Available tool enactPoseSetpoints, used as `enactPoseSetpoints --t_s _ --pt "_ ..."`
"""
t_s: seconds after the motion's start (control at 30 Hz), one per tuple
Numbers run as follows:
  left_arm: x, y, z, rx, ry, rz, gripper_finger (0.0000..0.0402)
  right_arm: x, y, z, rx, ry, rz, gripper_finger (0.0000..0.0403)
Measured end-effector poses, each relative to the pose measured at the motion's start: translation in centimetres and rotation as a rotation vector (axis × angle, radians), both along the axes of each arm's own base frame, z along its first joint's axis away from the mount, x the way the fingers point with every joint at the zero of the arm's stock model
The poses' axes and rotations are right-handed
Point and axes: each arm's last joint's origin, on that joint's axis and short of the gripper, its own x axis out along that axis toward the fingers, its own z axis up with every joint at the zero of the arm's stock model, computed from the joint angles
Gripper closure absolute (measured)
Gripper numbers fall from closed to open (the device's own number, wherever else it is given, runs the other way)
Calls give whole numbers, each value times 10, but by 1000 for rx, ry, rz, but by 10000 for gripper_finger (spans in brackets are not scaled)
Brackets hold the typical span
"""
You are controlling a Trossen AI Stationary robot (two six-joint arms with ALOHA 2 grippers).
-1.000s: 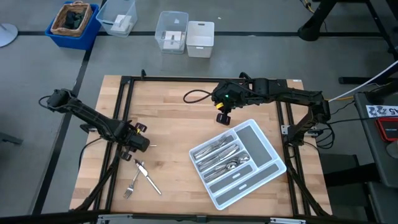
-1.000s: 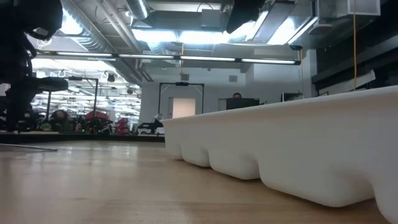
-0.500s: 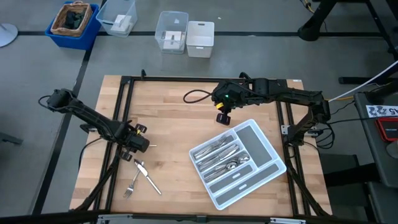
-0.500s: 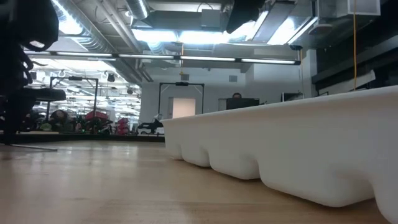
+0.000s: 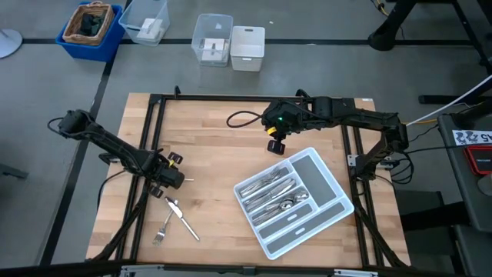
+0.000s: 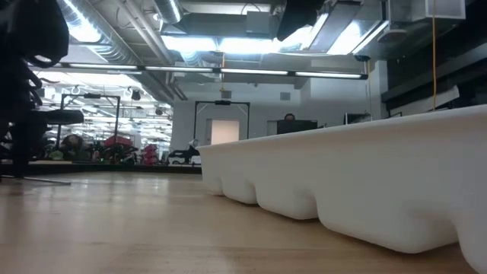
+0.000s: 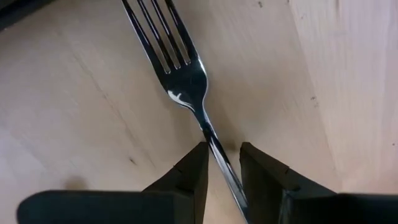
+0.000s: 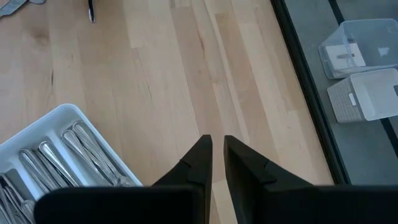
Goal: Sort silverware
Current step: Put the silver fork into the silverware tray
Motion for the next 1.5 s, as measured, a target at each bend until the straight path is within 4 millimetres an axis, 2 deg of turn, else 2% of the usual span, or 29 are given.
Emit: enactPoseSetpoints --t_s 0.2,0.47,0.67,0.9,1.1,1.3,1.5 --pt "1 0 -4 20 40 21 328 0 0 0 0 0 0 356" --pt "3 -1 -6 16 45 -37 393 0 0 0 0 0 0 356" --pt "8 -2 -2 49 22 -164 390 0 0 0 0 0 0 356" --pt "26 -2 11 296 -94 -380 397 0 0 0 0 0 0 356" --pt "54 -1 25 605 -245 -631 398 0 0 0 0 0 0 356" --pt "86 8 48 863 -357 -901 400 0 0 0 0 0 0 356" --pt "111 21 57 990 -486 -1030 399 0 0 0 0 0 0 356"
